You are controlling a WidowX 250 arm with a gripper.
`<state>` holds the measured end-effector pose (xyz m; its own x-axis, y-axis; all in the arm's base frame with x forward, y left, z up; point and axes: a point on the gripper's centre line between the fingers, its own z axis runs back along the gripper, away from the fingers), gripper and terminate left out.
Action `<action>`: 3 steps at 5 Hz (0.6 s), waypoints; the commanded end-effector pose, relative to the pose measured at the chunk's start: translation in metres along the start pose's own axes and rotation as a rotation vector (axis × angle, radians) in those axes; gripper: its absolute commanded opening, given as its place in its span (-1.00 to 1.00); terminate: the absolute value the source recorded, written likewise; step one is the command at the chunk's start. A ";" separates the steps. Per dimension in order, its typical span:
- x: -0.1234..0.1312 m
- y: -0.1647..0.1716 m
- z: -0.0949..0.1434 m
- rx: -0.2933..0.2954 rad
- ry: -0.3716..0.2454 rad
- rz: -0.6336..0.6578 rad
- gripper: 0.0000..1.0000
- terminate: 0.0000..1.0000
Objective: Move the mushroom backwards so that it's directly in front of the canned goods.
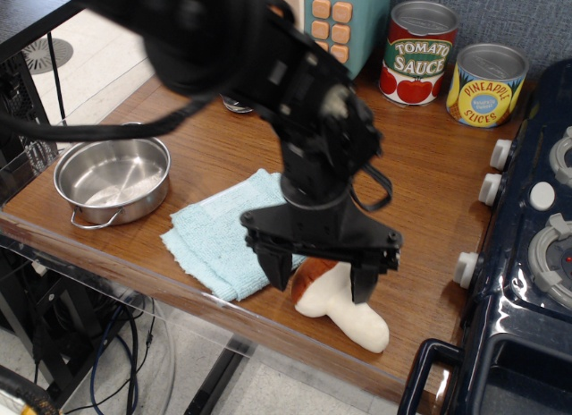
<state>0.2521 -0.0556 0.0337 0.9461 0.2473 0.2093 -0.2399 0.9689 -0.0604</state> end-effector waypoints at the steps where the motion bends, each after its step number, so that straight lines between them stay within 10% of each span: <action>1: 0.012 0.001 -0.006 0.043 -0.045 0.028 -1.00 -1.00; 3: 0.016 0.007 0.009 0.011 -0.055 0.059 -1.00 -1.00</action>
<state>0.2602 -0.0489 0.0359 0.9254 0.3100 0.2180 -0.3074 0.9504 -0.0466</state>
